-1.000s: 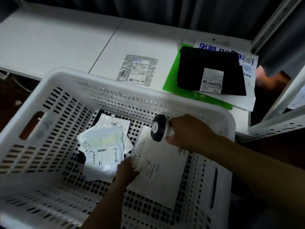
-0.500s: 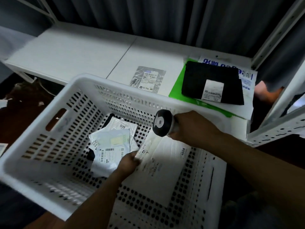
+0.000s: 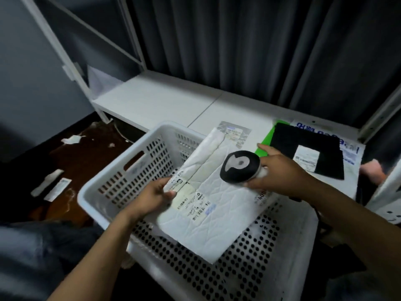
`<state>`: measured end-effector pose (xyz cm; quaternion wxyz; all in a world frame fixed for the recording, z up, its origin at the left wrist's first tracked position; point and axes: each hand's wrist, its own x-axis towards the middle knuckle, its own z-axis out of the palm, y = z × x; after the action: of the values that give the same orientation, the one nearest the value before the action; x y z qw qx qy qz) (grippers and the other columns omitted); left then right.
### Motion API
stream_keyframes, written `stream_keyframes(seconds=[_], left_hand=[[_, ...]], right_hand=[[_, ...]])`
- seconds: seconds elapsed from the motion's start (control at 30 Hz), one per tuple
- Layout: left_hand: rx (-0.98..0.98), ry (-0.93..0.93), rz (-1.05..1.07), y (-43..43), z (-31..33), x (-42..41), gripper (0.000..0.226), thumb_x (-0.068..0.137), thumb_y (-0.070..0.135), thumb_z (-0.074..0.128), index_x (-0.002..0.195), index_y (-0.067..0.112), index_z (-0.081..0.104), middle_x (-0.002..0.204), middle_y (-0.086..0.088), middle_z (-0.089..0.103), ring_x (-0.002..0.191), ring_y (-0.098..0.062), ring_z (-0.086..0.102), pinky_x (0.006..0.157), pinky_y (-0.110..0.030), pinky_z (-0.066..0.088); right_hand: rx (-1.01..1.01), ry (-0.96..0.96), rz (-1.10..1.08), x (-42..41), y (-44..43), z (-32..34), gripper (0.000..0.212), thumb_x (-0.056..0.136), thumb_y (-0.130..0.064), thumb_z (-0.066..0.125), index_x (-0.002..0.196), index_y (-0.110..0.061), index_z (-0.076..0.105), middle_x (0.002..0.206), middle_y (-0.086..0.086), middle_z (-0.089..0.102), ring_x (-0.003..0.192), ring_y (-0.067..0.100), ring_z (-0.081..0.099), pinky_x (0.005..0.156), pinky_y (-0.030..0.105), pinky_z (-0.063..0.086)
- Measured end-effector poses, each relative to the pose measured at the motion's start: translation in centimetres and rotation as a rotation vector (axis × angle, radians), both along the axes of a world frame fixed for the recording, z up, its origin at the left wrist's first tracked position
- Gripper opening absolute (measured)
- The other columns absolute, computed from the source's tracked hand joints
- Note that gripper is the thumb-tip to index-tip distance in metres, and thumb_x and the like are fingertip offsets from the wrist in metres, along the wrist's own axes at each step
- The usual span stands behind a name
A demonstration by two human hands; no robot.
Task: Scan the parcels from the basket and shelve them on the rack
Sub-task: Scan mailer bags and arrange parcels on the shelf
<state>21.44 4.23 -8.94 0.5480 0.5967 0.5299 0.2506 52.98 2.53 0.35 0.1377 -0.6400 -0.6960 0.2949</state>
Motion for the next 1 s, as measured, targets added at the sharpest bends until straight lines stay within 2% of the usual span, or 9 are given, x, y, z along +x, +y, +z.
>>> stream_keyframes(seconds=[0.1, 0.17, 0.23, 0.4, 0.53, 0.63, 0.73, 0.9, 1.0], left_hand=[[0.07, 0.058, -0.035, -0.1, 3.8, 0.0, 0.024, 0.093, 0.005, 0.058, 0.103, 0.025, 0.066, 0.072, 0.008, 0.069, 0.06, -0.008, 0.059, 0.054, -0.021, 0.048], [0.12, 0.088, -0.033, 0.1, 5.5, 0.3, 0.023, 0.09, 0.008, 0.064, 0.1, 0.028, 0.068, 0.086, 0.009, 0.073, 0.07, -0.006, 0.066, 0.063, -0.026, 0.054], [0.189, 0.109, 0.106, 0.4, 6.5, 0.8, 0.019, 0.084, 0.014, 0.072, 0.095, 0.03, 0.071, 0.09, 0.009, 0.074, 0.079, -0.008, 0.069, 0.075, -0.03, 0.057], [0.297, 0.245, 0.525, 0.9, 7.0, 1.5, 0.027, 0.076, 0.036, 0.079, 0.099, 0.033, 0.066, 0.09, 0.013, 0.068, 0.077, -0.006, 0.062, 0.071, -0.028, 0.053], [0.094, -0.095, 0.672, 1.0, 5.9, 1.5, 0.046, 0.081, 0.023, 0.076, 0.121, 0.023, 0.056, 0.106, -0.002, 0.066, 0.087, -0.018, 0.066, 0.068, -0.031, 0.054], [-0.131, -0.415, 0.638, 0.6, 4.3, 2.5, 0.056, 0.082, 0.002, 0.07, 0.132, 0.019, 0.048, 0.107, -0.01, 0.069, 0.092, -0.028, 0.07, 0.074, -0.041, 0.058], [-0.223, -0.37, 0.51, -0.1, 2.2, 3.6, 0.049, 0.083, -0.003, 0.067, 0.129, 0.009, 0.055, 0.101, -0.012, 0.073, 0.089, -0.036, 0.067, 0.077, -0.049, 0.054], [-0.076, -0.321, 0.502, 0.1, 1.4, 4.2, 0.034, 0.086, -0.009, 0.061, 0.107, 0.019, 0.063, 0.091, -0.006, 0.075, 0.065, -0.026, 0.061, 0.052, -0.03, 0.046], [0.066, -0.329, 0.618, 0.1, 2.4, 3.9, 0.032, 0.086, -0.009, 0.06, 0.107, 0.016, 0.064, 0.1, -0.004, 0.073, 0.086, -0.024, 0.069, 0.073, -0.038, 0.057]], right_hand=[[-0.032, 0.2, -0.058, 0.3, -0.6, 1.6, 0.032, 0.072, -0.022, 0.084, 0.098, -0.03, 0.067, 0.136, -0.012, 0.05, 0.135, 0.014, 0.042, 0.09, 0.012, 0.037], [-0.122, 0.391, -0.11, 0.8, -1.1, 2.3, 0.031, 0.075, -0.011, 0.081, 0.102, -0.018, 0.069, 0.094, -0.004, 0.073, 0.086, 0.017, 0.067, 0.067, 0.018, 0.052], [-0.172, 0.466, -0.165, 1.2, -1.6, 2.6, 0.031, 0.078, -0.007, 0.078, 0.106, -0.009, 0.067, 0.076, 0.011, 0.072, 0.06, 0.017, 0.06, 0.056, 0.029, 0.052], [-0.094, 0.578, -0.342, 0.9, -2.5, 2.2, 0.019, 0.08, -0.008, 0.076, 0.098, -0.007, 0.068, 0.071, 0.013, 0.067, 0.056, 0.017, 0.056, 0.052, 0.03, 0.049], [-0.03, 0.691, -0.448, 0.7, -2.7, 1.7, 0.016, 0.082, -0.009, 0.074, 0.097, -0.004, 0.069, 0.065, 0.009, 0.061, 0.054, 0.016, 0.053, 0.051, 0.029, 0.046], [0.002, 0.777, -0.555, 1.1, -2.5, 1.5, 0.018, 0.083, -0.009, 0.073, 0.098, -0.001, 0.067, 0.065, 0.008, 0.06, 0.051, 0.015, 0.052, 0.047, 0.026, 0.046], [0.027, 0.816, -0.625, 1.5, -2.3, 1.4, 0.02, 0.083, -0.011, 0.074, 0.099, 0.0, 0.068, 0.063, 0.004, 0.061, 0.049, 0.013, 0.052, 0.045, 0.024, 0.046], [0.037, 0.787, -0.654, 1.5, -1.9, 1.3, 0.02, 0.084, -0.013, 0.073, 0.098, 0.001, 0.067, 0.071, 0.01, 0.061, 0.057, 0.016, 0.051, 0.048, 0.026, 0.044], [0.017, 0.752, -0.633, 0.7, -2.0, 1.3, 0.012, 0.084, -0.011, 0.072, 0.092, -0.004, 0.067, 0.071, 0.013, 0.061, 0.059, 0.02, 0.053, 0.053, 0.03, 0.044]])
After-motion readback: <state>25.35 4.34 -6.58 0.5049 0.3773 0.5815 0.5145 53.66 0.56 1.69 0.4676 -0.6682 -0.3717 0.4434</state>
